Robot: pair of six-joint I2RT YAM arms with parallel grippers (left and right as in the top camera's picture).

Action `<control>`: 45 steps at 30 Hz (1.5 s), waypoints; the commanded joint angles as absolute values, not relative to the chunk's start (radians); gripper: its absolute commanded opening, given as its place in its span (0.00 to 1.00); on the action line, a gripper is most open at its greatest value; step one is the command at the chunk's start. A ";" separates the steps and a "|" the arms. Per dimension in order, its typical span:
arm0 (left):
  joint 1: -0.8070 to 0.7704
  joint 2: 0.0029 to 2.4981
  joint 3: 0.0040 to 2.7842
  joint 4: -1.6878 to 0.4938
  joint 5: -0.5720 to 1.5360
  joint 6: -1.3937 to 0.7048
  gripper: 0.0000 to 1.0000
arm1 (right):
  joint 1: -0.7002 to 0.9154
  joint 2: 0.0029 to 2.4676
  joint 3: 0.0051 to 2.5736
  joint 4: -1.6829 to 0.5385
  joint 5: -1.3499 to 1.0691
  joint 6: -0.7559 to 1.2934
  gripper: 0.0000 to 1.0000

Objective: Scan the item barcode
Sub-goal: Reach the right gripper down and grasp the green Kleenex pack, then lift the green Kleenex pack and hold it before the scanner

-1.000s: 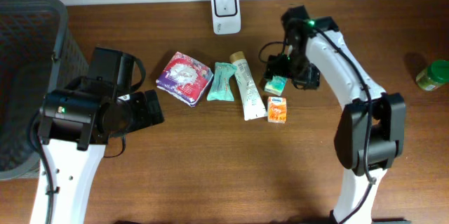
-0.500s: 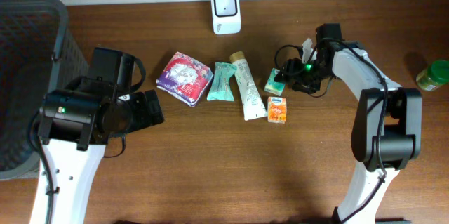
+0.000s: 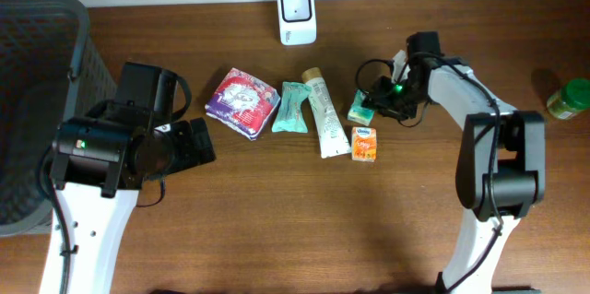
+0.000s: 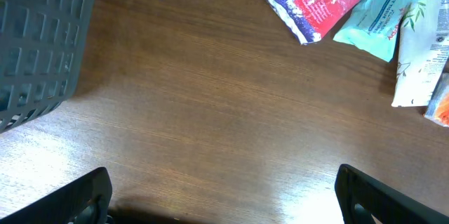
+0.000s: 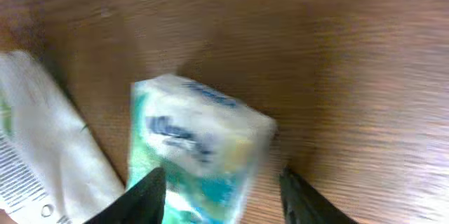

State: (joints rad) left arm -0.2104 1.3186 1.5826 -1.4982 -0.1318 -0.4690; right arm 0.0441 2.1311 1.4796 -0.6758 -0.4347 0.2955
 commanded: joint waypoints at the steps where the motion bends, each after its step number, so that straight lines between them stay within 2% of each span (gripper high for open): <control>1: -0.213 1.314 1.584 -1.496 -0.139 -0.478 0.99 | 0.091 2.152 1.462 -0.666 -0.410 0.297 0.51; 4: -0.213 1.314 1.584 -1.496 -0.139 -0.479 0.99 | 0.093 2.152 1.462 -0.667 -0.411 0.297 0.50; 5: -0.213 1.314 1.584 -1.496 -0.139 -0.479 0.99 | 0.093 2.152 1.462 -0.667 -0.412 0.297 0.42; 8: -0.213 1.314 1.584 -1.496 -0.139 -0.478 0.99 | 0.093 2.152 1.462 -0.677 -0.431 0.296 0.09; 9: -0.213 1.314 1.584 -1.496 -0.139 -0.479 0.99 | 0.090 2.152 1.463 -0.686 -0.479 0.296 0.04; 11: -0.213 1.314 1.584 -1.496 -0.139 -0.478 0.99 | 0.065 2.140 1.468 -0.714 -0.691 0.252 0.04; 14: -0.213 1.314 1.584 -1.496 -0.139 -0.479 0.99 | 0.002 2.119 1.471 -0.750 -1.122 0.028 0.04; 17: -0.213 1.314 1.584 -1.496 -0.139 -0.479 0.99 | -0.058 2.117 1.471 -0.821 -1.248 -0.081 0.04; 21: -0.213 1.314 1.584 -1.496 -0.139 -0.479 0.99 | -0.071 2.117 1.471 -0.960 -1.501 -0.368 0.04; 45: -0.213 1.314 1.584 -1.496 -0.139 -0.478 0.99 | 0.087 2.115 1.474 -0.810 -1.552 -0.386 0.04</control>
State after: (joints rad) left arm -0.2104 1.3186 1.5826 -1.4982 -0.1318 -0.4690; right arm 0.0841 2.1311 1.4734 -0.8223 -1.5211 -0.3744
